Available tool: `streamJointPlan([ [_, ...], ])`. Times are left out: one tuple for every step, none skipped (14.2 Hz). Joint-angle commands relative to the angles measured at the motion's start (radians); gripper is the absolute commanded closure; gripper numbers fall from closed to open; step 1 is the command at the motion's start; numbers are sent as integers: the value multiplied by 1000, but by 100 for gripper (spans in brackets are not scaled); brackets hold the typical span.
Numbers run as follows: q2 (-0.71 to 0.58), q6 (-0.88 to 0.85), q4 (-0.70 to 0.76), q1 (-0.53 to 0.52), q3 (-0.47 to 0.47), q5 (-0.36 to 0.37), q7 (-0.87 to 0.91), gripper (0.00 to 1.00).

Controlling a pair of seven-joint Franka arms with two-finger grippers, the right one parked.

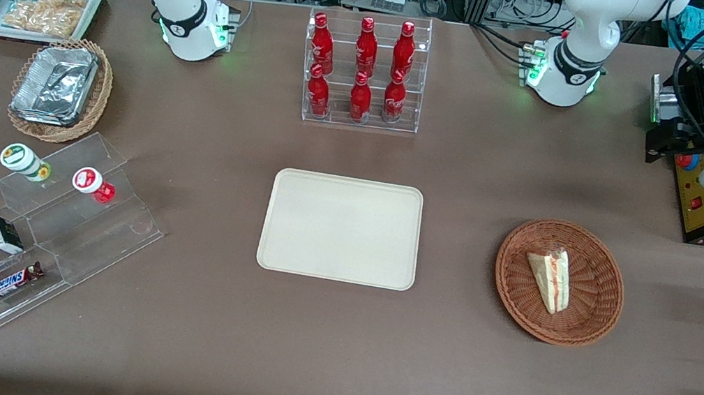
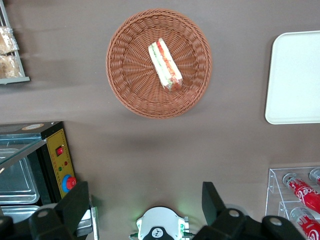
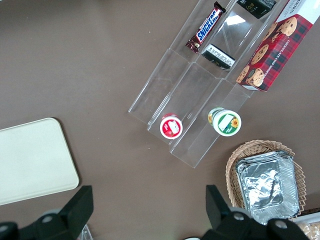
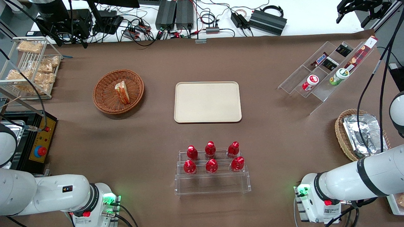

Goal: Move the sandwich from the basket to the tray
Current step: 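Move the left gripper down over the sandwich in the woven basket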

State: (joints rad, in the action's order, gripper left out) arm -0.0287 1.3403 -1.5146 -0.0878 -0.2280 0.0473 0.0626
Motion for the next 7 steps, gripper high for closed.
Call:
streamJointPlan([
  [-4,-16,2,5,9,-12,0,0],
  [-1,-13,-2,3,9,-12,0,0],
  [6,-6,-18,3,9,-9,2,0],
  [21,23,-31,0,9,-6,2,0],
  [39,66,-62,-4,9,-4,3,0],
  [59,115,-105,-9,10,-4,6,0],
  [87,202,-177,-27,13,-4,20,0],
])
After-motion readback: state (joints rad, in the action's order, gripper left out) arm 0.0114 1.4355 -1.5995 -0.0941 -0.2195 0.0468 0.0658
